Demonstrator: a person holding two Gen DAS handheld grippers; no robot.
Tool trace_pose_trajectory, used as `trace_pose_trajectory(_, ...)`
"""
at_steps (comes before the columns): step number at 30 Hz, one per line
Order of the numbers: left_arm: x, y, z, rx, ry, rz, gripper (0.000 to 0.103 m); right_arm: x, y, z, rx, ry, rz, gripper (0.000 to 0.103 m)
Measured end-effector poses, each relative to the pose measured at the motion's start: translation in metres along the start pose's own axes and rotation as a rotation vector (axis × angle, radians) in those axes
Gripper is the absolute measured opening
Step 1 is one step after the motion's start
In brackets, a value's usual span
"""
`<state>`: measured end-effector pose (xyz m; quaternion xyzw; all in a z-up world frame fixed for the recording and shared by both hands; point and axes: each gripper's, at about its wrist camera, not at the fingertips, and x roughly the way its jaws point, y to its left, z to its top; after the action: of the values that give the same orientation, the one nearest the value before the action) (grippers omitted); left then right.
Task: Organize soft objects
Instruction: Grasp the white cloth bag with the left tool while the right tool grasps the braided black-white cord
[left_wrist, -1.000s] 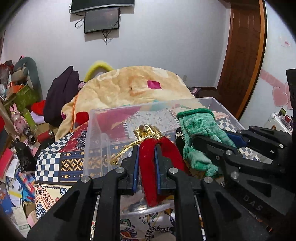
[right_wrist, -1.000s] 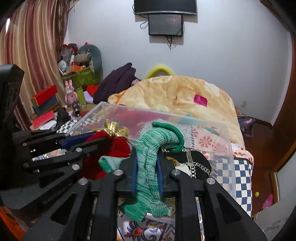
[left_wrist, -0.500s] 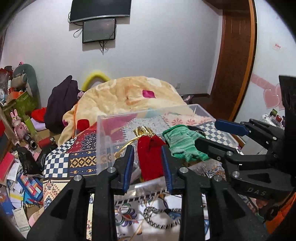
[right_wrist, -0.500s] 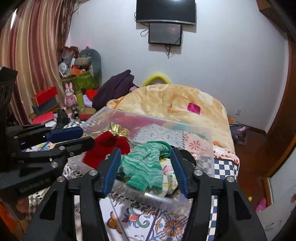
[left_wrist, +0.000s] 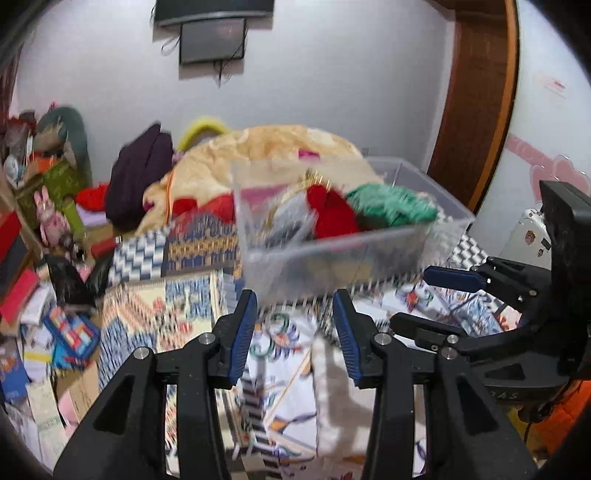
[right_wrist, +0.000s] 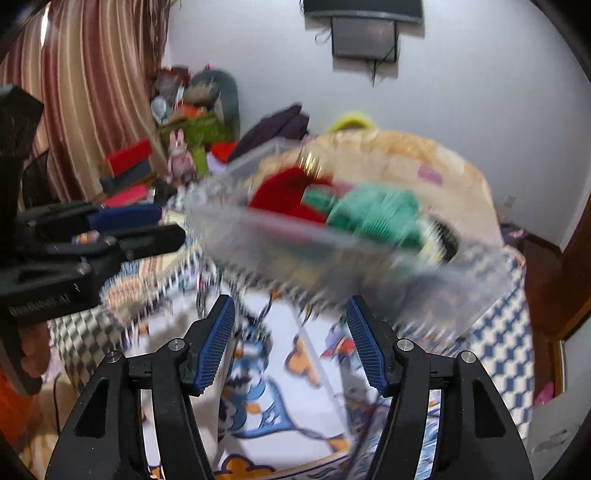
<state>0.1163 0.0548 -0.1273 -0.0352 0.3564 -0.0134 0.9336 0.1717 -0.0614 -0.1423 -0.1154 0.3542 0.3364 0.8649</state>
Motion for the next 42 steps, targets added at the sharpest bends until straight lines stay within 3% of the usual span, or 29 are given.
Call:
trace_pose_trajectory(3, 0.008, 0.005, -0.015, -0.025, 0.045, -0.003, 0.042, 0.010, 0.002, -0.001, 0.025, 0.033, 0.059, 0.059)
trace_pose_trajectory(9, 0.017, -0.001, -0.041, -0.015, 0.111, -0.019, 0.043, 0.020, 0.002, 0.003, 0.039, 0.053, 0.040, 0.057)
trace_pose_trajectory(13, 0.019, -0.001, -0.048, -0.021, 0.112, -0.013, 0.043, 0.027, -0.006, 0.000, 0.053, 0.080, -0.023, 0.044)
trace_pose_trajectory(16, 0.022, 0.006, -0.047, -0.030, 0.113, 0.006, 0.043, 0.022, -0.012, -0.007, 0.061, 0.086, -0.055, 0.041)
trace_pose_trajectory(22, 0.022, 0.018, -0.044, -0.022, 0.111, 0.059, 0.043, 0.001, -0.015, -0.001, 0.099, 0.038, 0.002, 0.041)
trace_pose_trajectory(28, 0.021, 0.020, -0.048, -0.025, 0.104, 0.052, 0.043, 0.008, 0.016, 0.020, 0.042, -0.001, 0.028, 0.041)
trace_pose_trajectory(33, 0.021, 0.017, -0.051, -0.011, 0.103, 0.031, 0.043, 0.033, 0.033, 0.022, -0.006, 0.046, 0.014, 0.041)
trace_pose_trajectory(42, 0.021, 0.019, -0.053, -0.010, 0.109, 0.019, 0.043, 0.041, 0.002, 0.009, 0.023, 0.134, -0.041, 0.041)
